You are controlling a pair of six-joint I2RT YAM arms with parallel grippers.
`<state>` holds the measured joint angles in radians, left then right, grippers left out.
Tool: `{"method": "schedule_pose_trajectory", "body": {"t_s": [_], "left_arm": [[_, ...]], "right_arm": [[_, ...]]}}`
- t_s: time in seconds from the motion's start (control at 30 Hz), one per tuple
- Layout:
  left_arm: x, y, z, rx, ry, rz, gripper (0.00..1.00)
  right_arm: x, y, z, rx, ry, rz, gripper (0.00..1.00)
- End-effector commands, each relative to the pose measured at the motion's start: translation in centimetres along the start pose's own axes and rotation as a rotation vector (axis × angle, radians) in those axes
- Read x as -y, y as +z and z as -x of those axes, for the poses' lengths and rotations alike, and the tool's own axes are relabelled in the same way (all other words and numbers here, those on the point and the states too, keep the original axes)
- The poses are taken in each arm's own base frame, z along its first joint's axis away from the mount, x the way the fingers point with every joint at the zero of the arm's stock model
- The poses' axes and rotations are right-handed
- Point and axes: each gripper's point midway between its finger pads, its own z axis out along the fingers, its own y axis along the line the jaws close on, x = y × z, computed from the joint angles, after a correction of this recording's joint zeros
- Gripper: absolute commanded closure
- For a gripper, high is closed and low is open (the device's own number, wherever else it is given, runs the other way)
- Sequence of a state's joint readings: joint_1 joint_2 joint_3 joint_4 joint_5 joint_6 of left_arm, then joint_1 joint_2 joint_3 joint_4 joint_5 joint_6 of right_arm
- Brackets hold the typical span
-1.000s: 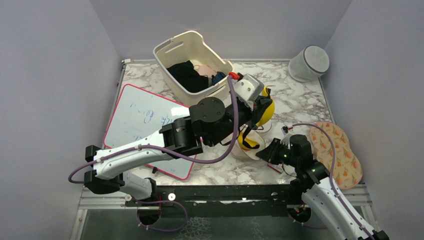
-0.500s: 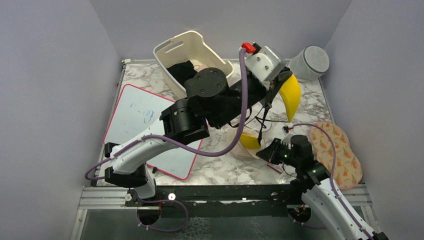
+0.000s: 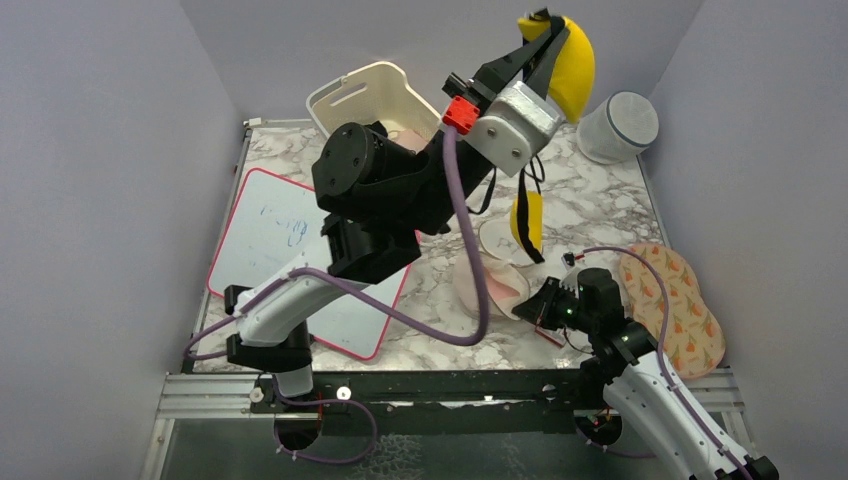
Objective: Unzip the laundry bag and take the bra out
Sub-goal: Place the bra in the bin.
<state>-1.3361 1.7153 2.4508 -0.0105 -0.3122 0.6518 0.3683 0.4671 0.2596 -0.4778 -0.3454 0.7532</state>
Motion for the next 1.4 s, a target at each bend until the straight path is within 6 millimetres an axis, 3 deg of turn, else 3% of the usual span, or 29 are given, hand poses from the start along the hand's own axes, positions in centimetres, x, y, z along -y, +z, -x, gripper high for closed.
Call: {"method": "schedule_pose_trajectory", "body": {"t_s": [0.0, 0.1, 0.17, 0.23, 0.47, 0.57, 0.77, 0.87, 0.97, 1.07, 1.2, 1.37], "left_arm": [[-4.9, 3.0, -1.1, 0.074, 0.275, 0.199, 1.0], [-11.5, 3.8, -4.0, 0.089, 0.237, 0.294, 1.0], [-14.8, 3.7, -7.4, 0.06, 0.254, 0.329, 1.0], [-18.0, 3.3, -9.3, 0.04, 0.252, 0.369, 1.0], [-25.7, 1.7, -14.1, -0.012, 0.202, 0.412, 1.0], [-27.8, 1.0, -15.9, -0.05, 0.199, 0.44, 1.0], [-27.5, -1.1, -23.2, -0.192, 0.123, 0.414, 1.0], [-26.2, -2.9, -28.9, -0.311, 0.07, 0.4, 1.0], [-25.1, -6.1, -34.8, -0.412, 0.02, 0.432, 1.0], [-23.9, -8.0, -38.7, -0.512, -0.028, 0.412, 1.0], [-23.3, -8.8, -39.4, -0.557, -0.048, 0.396, 1.0], [-23.8, -6.2, -34.9, -0.499, -0.035, 0.344, 1.0]], "right_arm": [[-0.7, -0.3, 0.9, 0.017, -0.023, 0.002, 0.9], [-0.7, -0.4, 1.1, 0.027, -0.022, 0.003, 0.9], [-0.8, -0.4, 1.1, 0.028, -0.022, 0.005, 0.9], [-0.9, -0.4, 1.2, 0.026, -0.022, 0.007, 0.9], [-0.5, 0.0, 0.9, 0.002, -0.024, -0.003, 0.9], [-0.6, 0.0, 0.9, 0.003, -0.027, 0.0, 0.9], [-0.6, 0.1, 0.8, 0.002, -0.025, 0.006, 0.9], [-0.7, 0.0, 0.9, 0.001, -0.031, 0.008, 0.9], [-1.0, 0.0, 1.0, 0.011, -0.037, 0.019, 0.9], [-1.2, -0.1, 1.2, 0.018, -0.047, 0.031, 0.9], [-1.3, -0.1, 1.0, 0.009, -0.05, 0.041, 0.9], [-1.4, -0.1, 1.0, 0.007, -0.054, 0.049, 0.9]]}}
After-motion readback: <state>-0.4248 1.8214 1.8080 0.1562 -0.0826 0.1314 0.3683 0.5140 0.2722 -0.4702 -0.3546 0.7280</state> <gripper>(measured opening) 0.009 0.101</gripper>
